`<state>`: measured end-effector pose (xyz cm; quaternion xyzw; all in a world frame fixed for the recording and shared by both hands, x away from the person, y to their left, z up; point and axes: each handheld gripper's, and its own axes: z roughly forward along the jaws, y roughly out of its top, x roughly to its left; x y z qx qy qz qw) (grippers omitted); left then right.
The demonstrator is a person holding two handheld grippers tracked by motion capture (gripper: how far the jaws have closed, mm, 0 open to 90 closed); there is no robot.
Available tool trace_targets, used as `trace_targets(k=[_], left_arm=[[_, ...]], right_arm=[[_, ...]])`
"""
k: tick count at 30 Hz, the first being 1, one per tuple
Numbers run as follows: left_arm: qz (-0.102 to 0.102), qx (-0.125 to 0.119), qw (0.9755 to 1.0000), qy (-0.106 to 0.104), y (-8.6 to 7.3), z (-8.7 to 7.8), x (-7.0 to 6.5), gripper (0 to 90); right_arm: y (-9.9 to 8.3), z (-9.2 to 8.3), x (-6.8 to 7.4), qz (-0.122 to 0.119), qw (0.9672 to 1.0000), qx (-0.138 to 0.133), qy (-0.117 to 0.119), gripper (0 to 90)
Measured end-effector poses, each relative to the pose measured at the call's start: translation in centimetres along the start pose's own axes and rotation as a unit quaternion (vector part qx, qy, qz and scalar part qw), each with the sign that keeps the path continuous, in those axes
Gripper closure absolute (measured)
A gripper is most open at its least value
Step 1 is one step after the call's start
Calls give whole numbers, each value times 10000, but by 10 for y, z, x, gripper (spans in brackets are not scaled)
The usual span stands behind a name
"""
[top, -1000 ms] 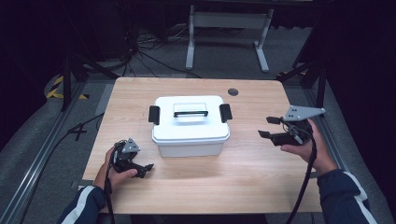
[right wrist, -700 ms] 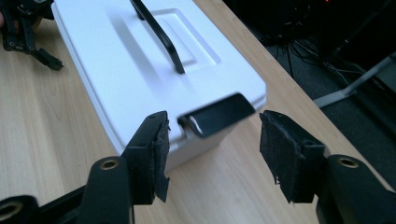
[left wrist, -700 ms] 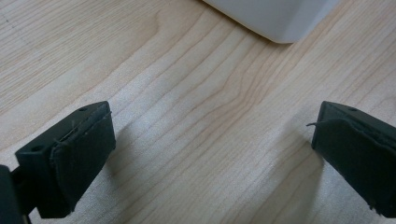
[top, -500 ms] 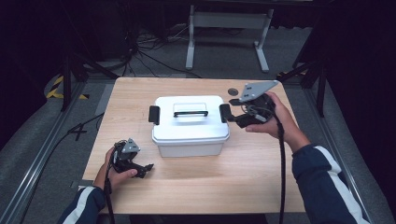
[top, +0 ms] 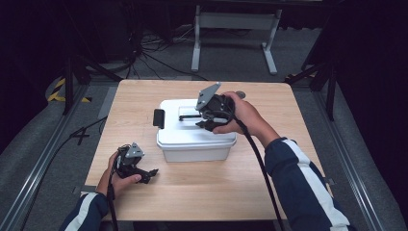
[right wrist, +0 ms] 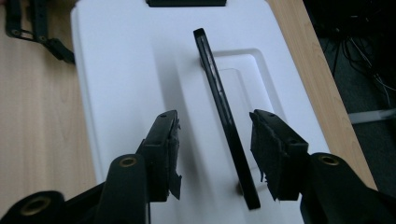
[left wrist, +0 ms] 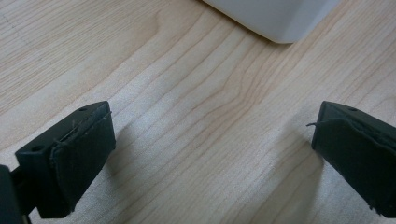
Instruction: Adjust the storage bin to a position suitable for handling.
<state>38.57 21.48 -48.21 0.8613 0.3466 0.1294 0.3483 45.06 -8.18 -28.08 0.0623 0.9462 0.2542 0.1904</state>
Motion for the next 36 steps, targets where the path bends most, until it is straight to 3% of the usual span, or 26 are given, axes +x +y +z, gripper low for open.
trace_targets(k=[7, 13, 22, 28, 32, 36], left_arm=[[-13, -2, 10000, 33, 0, 0, 0, 0], [-18, -5, 10000, 37, 0, 0, 0, 1], [-22, -2, 10000, 35, 0, 0, 0, 1], [-27, -7, 10000, 35, 0, 0, 0, 1], [-18, 18, 10000, 20, 1, 0, 0, 1], [-26, -6, 10000, 33, 0, 0, 0, 1]], right_arm=[[15, 18, -3, -215, 9993, 306, 57, 665], [19, 21, -8, -129, 9995, 197, 201, 800], [28, 22, -8, -416, 9981, 401, 208, 827], [30, 17, -9, -486, 9979, 352, 225, 839], [33, 12, -11, -564, 9981, 179, 181, 846], [32, 12, -11, -521, 9981, 248, 205, 846]])
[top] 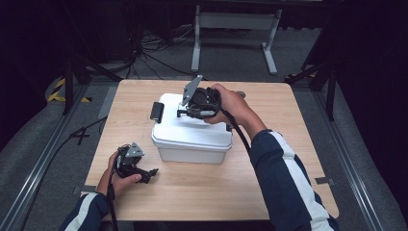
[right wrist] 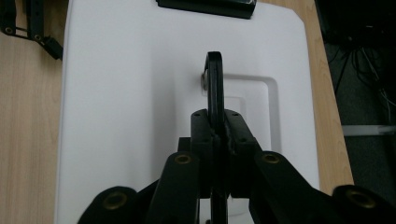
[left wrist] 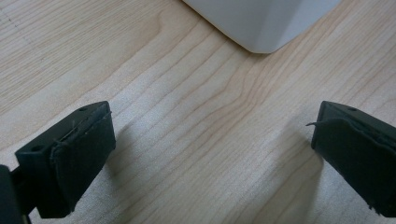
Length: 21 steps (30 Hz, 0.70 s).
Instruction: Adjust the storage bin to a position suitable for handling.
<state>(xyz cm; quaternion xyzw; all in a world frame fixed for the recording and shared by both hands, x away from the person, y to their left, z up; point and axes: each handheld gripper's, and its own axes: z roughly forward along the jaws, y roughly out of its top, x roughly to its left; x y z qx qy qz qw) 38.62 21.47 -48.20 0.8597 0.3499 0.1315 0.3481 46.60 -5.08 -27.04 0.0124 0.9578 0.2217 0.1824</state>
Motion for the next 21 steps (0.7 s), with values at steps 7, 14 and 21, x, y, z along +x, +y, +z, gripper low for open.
trace_targets(k=[7, 14, 21], left_arm=[[8, 7, 10000, -2, 0, 0, 0, 1], [8, 7, 10000, -2, 0, 0, 0, 1], [6, 6, 10000, -1, 0, 0, 0, 1]], right_arm=[[-4, 4, 0, -8, 9998, 156, 92, 837], [-8, 0, -3, 48, 9997, 222, 83, 775], [-17, -1, -2, -57, 9991, 386, 156, 847]])
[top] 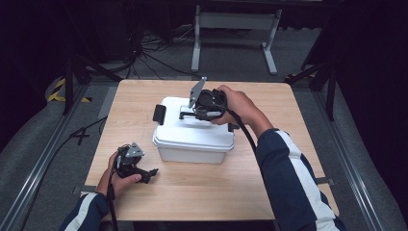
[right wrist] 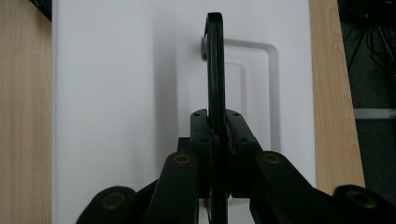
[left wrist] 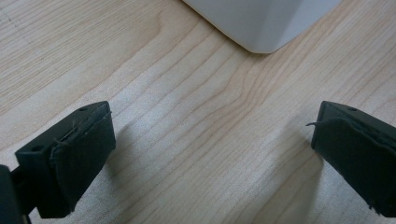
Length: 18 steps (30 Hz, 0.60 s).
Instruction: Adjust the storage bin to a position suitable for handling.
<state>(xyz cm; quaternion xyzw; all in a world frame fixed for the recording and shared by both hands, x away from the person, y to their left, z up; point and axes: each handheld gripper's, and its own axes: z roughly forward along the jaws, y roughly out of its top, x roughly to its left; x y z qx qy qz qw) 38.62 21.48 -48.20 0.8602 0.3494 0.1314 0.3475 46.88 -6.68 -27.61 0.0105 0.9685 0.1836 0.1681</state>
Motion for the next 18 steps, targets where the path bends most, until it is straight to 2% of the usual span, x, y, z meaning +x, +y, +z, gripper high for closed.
trace_targets(k=[3, 5, 9, 18], left_arm=[[-1, 1, 10000, -1, 0, 0, 0, 1], [-1, 1, 10000, 0, 0, 0, 0, 1], [2, 1, 10000, 1, 0, 0, 0, 1], [-11, 4, 10000, -8, 0, 0, 0, 1]], right_arm=[[0, -2, 0, -50, 10000, 38, -54, 847], [-2, -9, 0, -40, 9999, -80, -108, 848], [-6, -16, -1, -58, 9999, -94, -118, 847], [-29, -35, -3, 71, 9995, -152, -266, 846]])
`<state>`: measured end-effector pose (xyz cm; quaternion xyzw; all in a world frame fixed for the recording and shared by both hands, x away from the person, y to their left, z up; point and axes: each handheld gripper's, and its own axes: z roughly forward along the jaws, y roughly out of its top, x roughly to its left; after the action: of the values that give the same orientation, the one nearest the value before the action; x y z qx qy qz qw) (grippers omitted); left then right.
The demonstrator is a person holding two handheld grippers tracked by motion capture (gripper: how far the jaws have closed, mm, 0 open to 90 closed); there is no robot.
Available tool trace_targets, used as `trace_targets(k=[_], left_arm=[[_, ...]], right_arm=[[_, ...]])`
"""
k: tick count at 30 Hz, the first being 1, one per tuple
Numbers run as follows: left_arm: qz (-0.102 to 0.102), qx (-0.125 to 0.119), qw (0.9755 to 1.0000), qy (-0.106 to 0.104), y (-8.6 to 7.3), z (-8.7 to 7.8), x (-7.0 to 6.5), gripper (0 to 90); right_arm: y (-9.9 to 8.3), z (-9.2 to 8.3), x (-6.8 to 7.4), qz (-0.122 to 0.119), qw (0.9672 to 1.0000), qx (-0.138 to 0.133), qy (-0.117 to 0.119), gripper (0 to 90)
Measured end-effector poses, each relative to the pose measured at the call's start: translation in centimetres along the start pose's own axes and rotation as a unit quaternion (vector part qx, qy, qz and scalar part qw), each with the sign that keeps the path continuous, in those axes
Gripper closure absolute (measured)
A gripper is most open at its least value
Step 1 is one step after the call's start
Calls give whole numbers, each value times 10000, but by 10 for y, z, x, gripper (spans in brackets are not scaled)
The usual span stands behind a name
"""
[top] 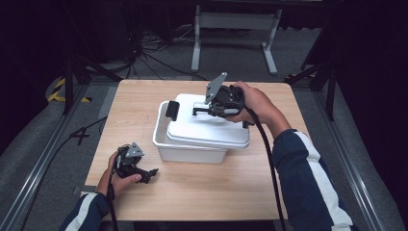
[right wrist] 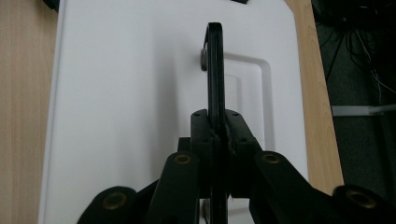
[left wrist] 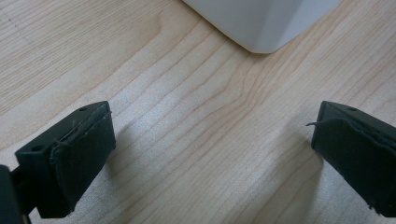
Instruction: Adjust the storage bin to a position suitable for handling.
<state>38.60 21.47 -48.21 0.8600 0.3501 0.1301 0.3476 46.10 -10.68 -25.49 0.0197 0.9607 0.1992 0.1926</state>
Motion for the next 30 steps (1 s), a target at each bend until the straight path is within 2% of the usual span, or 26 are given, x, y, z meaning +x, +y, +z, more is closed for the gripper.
trace_targets(k=[11, 17, 20, 22, 30], left_arm=[[18, 30, 10000, 11, -1, -1, 1, 2], [-37, 30, 10000, 3, -2, -3, 0, 2], [19, 39, 10000, 38, -3, -4, 1, 2], [-72, -10, 10000, 34, -4, -3, 0, 2], [-76, 8, 10000, 53, -4, -3, 0, 2]], right_arm=[[-33, -26, -1, 180, 9996, -70, -193, 845], [-51, -39, 0, 183, 9994, -141, -273, 843], [-61, -46, 1, 292, 9988, -189, -330, 842], [-69, -51, 1, 352, 9985, -183, -373, 842], [-104, -65, -1, 617, 9965, -165, -541, 842]])
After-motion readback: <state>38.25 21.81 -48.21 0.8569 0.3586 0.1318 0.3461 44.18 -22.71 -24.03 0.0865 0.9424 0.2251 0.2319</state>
